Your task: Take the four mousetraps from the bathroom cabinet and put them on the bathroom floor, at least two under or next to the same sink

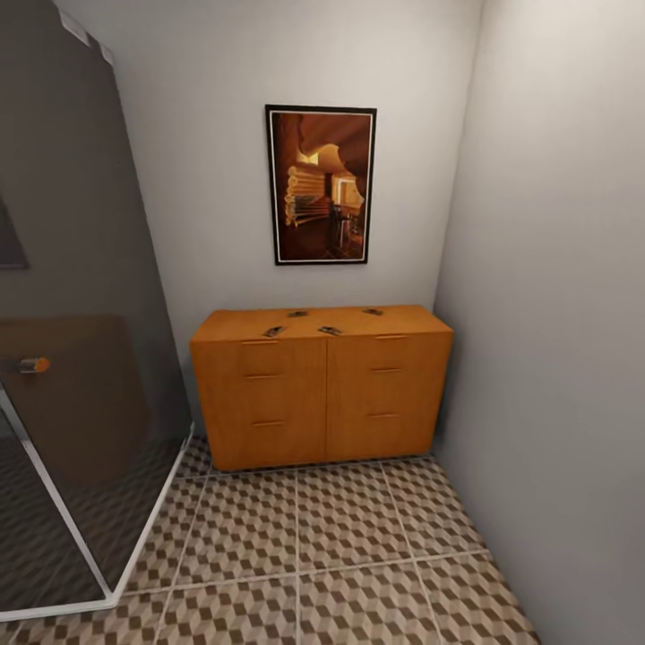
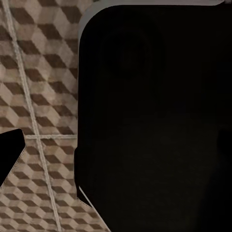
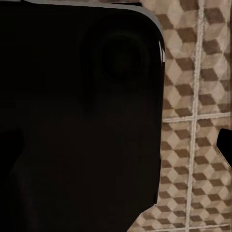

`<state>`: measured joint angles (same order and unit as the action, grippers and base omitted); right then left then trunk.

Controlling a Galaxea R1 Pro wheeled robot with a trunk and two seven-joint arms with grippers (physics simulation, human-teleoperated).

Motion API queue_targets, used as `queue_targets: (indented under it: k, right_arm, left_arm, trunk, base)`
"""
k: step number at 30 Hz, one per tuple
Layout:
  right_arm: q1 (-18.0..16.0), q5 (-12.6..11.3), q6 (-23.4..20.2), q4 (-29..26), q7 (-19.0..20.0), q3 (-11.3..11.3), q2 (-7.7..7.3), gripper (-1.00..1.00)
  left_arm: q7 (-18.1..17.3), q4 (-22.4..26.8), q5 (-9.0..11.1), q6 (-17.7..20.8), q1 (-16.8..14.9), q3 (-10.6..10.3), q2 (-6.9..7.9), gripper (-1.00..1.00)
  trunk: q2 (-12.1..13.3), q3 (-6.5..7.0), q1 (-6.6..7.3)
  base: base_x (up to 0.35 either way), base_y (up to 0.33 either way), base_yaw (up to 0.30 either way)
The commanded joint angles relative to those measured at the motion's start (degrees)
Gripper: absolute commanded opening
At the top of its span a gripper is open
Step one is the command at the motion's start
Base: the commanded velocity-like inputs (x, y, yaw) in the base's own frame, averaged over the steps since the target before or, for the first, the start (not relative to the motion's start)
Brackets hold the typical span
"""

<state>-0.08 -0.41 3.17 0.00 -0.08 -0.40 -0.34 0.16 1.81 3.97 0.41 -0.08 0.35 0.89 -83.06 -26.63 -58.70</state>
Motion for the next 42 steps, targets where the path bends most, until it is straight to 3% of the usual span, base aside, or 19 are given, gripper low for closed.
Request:
queue_targets:
  k: [1, 30, 42]
  right_arm:
    - [0.0, 0.0, 0.2, 0.0, 0.0, 0.0, 0.00, 1.00]
    - [0.0, -0.1, 0.2, 0.0, 0.0, -0.1, 0.01, 1.00]
    - [0.0, -0.1, 0.1, 0.0, 0.0, -0.1, -0.09, 1.00]
  left_arm:
    - [0.0, 0.0, 0.4, 0.0, 0.0, 0.0, 0.00, 1.00]
    - [0.0, 0.1, 0.4, -0.5, 0.0, 0.0, -0.10, 1.00]
    - [-0.1, 0.2, 0.3, -0.7, 0.0, 0.0, -0.10, 1.00]
  trunk:
    - [0.0, -0.05, -0.03]
    - [0.0, -0.05, -0.03]
    - [0.0, -0.05, -0.03]
  base:
    - [0.332, 0.000, 0.001]
    - [0.330, 0.000, -0.058]
    - [0.074, 0.000, -0.007]
